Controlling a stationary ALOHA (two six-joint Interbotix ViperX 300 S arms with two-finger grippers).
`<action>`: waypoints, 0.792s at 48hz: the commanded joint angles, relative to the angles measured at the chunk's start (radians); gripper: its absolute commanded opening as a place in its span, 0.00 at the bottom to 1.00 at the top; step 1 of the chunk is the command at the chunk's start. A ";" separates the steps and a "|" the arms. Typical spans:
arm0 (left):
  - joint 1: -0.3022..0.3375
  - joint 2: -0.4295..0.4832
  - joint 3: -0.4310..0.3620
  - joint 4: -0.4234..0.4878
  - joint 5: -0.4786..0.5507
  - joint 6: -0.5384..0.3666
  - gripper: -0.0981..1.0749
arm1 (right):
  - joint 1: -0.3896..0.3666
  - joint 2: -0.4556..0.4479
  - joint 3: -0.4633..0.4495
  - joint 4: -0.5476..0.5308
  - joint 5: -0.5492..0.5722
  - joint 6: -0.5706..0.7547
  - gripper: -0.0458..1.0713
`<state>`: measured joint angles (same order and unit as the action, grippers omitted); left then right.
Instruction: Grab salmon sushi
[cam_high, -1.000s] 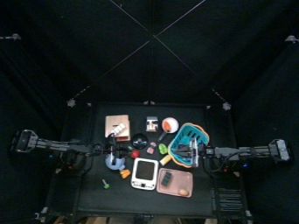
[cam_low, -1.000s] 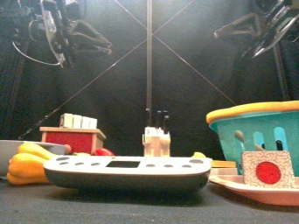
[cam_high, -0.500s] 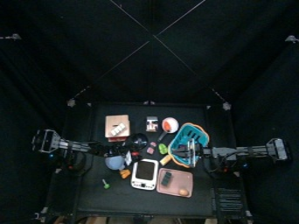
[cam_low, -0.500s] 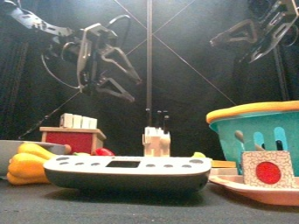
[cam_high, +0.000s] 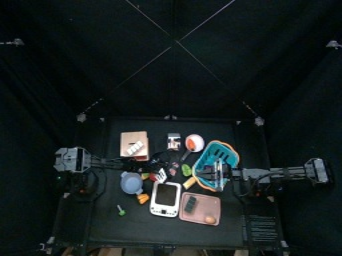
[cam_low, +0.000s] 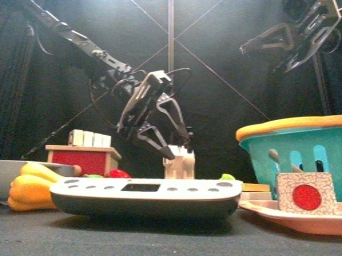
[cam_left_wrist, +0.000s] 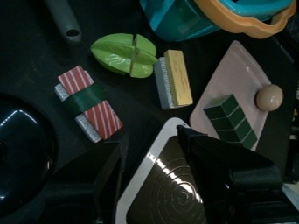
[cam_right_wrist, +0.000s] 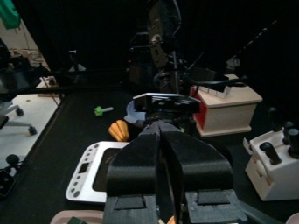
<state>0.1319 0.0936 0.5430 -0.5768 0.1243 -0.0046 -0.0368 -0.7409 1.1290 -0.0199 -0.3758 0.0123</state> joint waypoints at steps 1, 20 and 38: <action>0.015 -0.011 -0.063 0.014 0.071 0.000 0.80 | 0.002 -0.002 -0.021 0.002 -0.002 0.000 0.06; 0.023 -0.025 -0.245 0.350 0.420 -0.163 0.80 | 0.006 -0.002 -0.020 0.021 -0.003 0.002 0.06; -0.048 0.110 -0.327 0.753 0.525 -0.666 0.82 | 0.014 -0.002 -0.018 0.026 -0.002 0.002 0.06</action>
<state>0.1043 0.1917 0.2562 0.1227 0.6458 -0.6121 -0.0261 -0.7409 1.1290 0.0046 -0.3728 0.0123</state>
